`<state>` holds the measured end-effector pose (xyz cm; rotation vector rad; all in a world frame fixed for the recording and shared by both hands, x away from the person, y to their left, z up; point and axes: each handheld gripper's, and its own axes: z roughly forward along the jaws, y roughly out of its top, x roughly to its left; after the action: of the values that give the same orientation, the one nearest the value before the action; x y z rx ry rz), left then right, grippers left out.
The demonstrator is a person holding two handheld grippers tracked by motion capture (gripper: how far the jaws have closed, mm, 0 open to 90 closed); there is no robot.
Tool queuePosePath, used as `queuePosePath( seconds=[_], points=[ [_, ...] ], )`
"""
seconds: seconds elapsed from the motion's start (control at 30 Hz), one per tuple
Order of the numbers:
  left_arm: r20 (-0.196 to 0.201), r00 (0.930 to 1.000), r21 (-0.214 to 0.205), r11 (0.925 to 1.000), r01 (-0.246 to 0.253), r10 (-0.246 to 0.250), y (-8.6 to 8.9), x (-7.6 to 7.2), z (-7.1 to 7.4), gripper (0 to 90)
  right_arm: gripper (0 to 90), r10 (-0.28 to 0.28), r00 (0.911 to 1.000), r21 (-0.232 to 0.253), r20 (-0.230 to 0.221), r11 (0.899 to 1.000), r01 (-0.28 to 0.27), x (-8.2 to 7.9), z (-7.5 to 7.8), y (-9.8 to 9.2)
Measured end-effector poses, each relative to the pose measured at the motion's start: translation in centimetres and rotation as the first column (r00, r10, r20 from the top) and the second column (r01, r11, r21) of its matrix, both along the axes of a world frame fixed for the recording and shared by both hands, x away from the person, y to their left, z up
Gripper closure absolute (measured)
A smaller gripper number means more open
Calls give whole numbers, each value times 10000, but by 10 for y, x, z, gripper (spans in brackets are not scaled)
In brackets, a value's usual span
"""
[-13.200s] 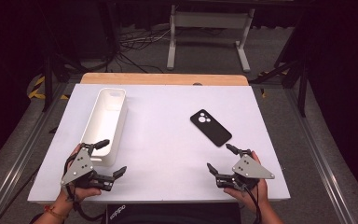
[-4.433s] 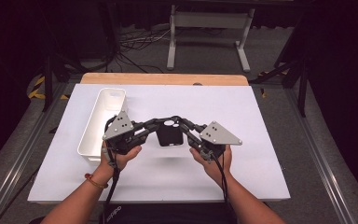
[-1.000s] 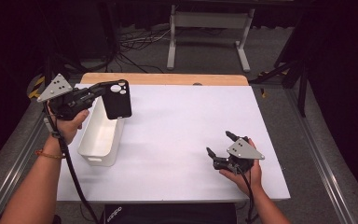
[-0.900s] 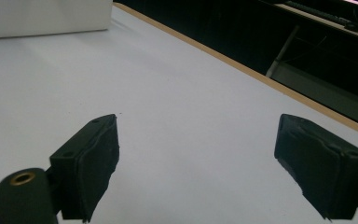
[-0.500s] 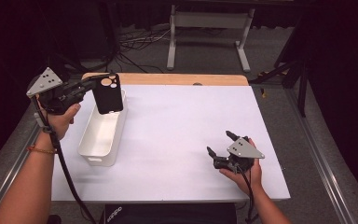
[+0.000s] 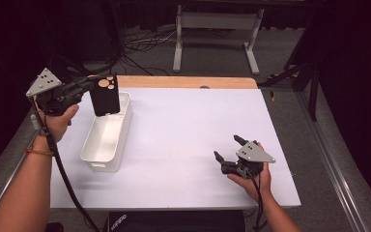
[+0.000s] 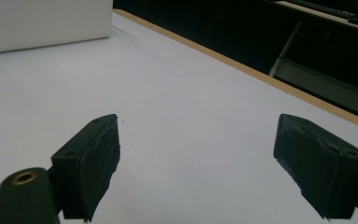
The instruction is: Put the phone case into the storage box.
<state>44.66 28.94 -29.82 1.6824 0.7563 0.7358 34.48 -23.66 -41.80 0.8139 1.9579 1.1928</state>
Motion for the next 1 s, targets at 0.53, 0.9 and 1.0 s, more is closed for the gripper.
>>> queuePosePath(
  seconds=[0.53, 0.9, 1.0],
  points=[
    [-296, 9994, 257, 9996, -148, 156, 0, 35, -21, 826, 156, -228, 9994, -36, -271, 9997, 227, 6, -2, -2],
    [-526, 9983, 448, 9986, 272, -248, -9, 63, -51, 826, 160, -384, 9984, -191, -426, 9991, 376, 8, -7, -2],
    [-646, 9976, 260, 9993, 269, -252, -8, 68, -58, 826, 160, -384, 9982, -217, -465, 9991, 374, 7, -8, -2]
  ],
)
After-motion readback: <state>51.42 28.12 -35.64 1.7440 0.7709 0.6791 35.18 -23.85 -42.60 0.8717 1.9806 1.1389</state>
